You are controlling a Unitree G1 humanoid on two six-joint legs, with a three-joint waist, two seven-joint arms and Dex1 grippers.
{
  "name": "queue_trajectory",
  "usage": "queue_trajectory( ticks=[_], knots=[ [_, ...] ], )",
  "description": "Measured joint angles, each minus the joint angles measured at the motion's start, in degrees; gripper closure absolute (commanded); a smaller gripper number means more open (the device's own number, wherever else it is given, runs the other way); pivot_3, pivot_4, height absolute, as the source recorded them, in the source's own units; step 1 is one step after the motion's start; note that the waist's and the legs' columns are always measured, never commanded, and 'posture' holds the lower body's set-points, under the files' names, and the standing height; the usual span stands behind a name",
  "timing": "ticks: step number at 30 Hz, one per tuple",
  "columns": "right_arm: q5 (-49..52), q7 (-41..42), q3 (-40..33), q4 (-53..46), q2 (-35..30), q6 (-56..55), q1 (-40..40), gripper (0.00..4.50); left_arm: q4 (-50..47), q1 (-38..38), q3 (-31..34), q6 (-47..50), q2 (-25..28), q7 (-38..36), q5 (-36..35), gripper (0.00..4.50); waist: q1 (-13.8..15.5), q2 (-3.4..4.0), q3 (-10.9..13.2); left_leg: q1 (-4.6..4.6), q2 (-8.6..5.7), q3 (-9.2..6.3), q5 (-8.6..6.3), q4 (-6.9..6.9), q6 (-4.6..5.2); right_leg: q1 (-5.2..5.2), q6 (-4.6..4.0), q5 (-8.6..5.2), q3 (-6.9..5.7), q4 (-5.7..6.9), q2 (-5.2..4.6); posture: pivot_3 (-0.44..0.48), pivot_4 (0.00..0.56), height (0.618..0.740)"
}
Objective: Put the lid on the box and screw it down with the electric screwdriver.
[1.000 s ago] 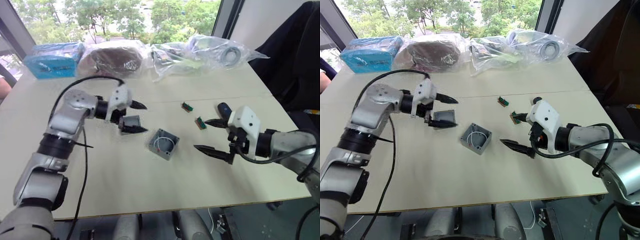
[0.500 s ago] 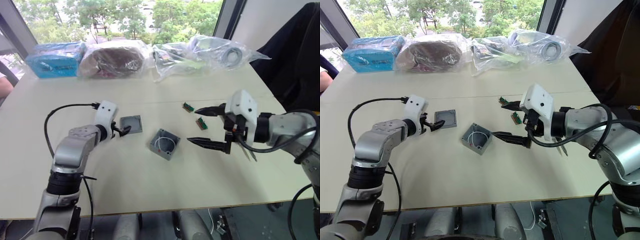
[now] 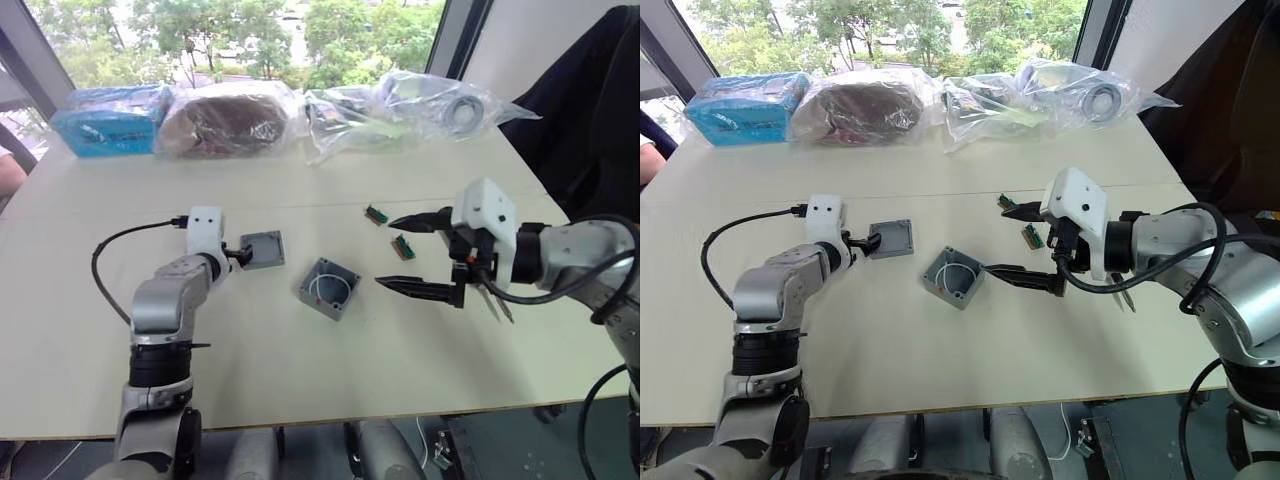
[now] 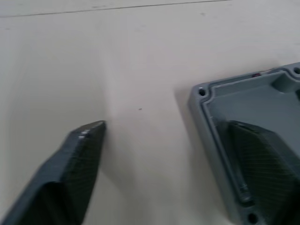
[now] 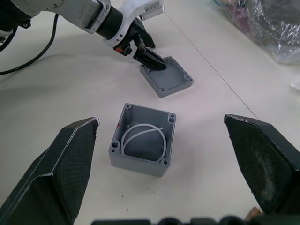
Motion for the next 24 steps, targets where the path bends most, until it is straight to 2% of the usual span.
queue_trajectory(
  ticks=[3,7,8,12,15,19,20,24],
  knots=[
    [0.01,-0.22,-0.04,-0.06,-0.10,0.28,0.01,0.00,0.51,-0.66,0.62,0.75,-0.63,0.46,-0.74,2.69,-0.02,0.00,0.00,0.02,0.00,-0.01,0.00,0.00,0.00,0.00,0.00,0.00,-0.01,0.01,0.01,0.000,0.150,0.740],
    [0.03,-0.49,-0.23,-0.10,-0.17,0.36,0.02,0.00,0.50,-1.58,1.58,2.78,-1.12,0.94,-1.84,4.30,-0.16,0.00,0.00,0.03,0.00,-0.01,0.00,0.00,0.00,0.00,0.00,0.03,-0.01,0.01,0.02,0.000,0.150,0.740],
    [0.05,-0.51,-0.24,-0.11,-0.18,0.37,0.02,0.00,0.19,-1.80,1.70,3.44,-1.20,1.36,-1.92,4.47,-0.20,0.00,0.00,0.04,0.00,-0.01,0.00,0.00,0.00,0.00,0.00,0.03,-0.01,0.01,0.02,0.000,0.150,0.740],
    [0.31,-0.65,-0.61,-0.11,-0.20,0.84,0.04,0.00,-1.04,-2.20,3.00,6.18,-1.06,2.02,-2.61,4.47,-0.20,0.00,0.00,0.03,0.01,-0.01,0.00,0.00,0.00,0.00,0.01,0.03,-0.01,0.00,0.03,0.000,0.150,0.740],
    [2.88,-2.68,-1.57,0.05,1.25,3.55,-0.05,0.00,-1.38,-2.06,4.50,3.34,-1.00,0.74,-4.11,4.47,-0.15,-0.04,0.02,0.00,0.01,-0.02,0.00,0.00,0.00,-0.01,0.00,0.04,-0.01,-0.01,0.03,0.000,0.150,0.740],
    [11.81,-13.00,-3.82,4.00,10.66,12.91,-4.54,0.00,-7.71,-2.70,4.90,-7.39,-1.35,-5.89,-9.37,4.47,-0.01,-0.09,0.06,-0.04,0.02,0.01,0.02,0.00,-0.04,-0.01,-0.09,0.09,0.01,-0.06,0.00,0.000,0.150,0.740],
    [16.94,-18.91,-5.50,6.72,15.18,17.22,-7.38,0.00,-9.67,-2.64,4.12,-10.54,-1.22,-8.58,-10.95,4.47,-0.05,-0.09,0.05,-0.04,0.02,0.02,0.02,0.00,-0.04,-0.01,-0.09,0.09,0.03,-0.06,0.00,0.000,0.150,0.740],
    [27.78,-32.67,-8.07,12.31,22.40,23.94,-11.37,0.00,-12.99,-1.85,0.62,-15.69,-1.11,-13.22,-13.83,4.47,-0.07,-0.06,0.05,-0.06,0.02,0.03,0.02,-0.01,-0.03,-0.01,-0.10,0.09,0.05,-0.12,0.01,0.000,0.150,0.740]
  ],
)
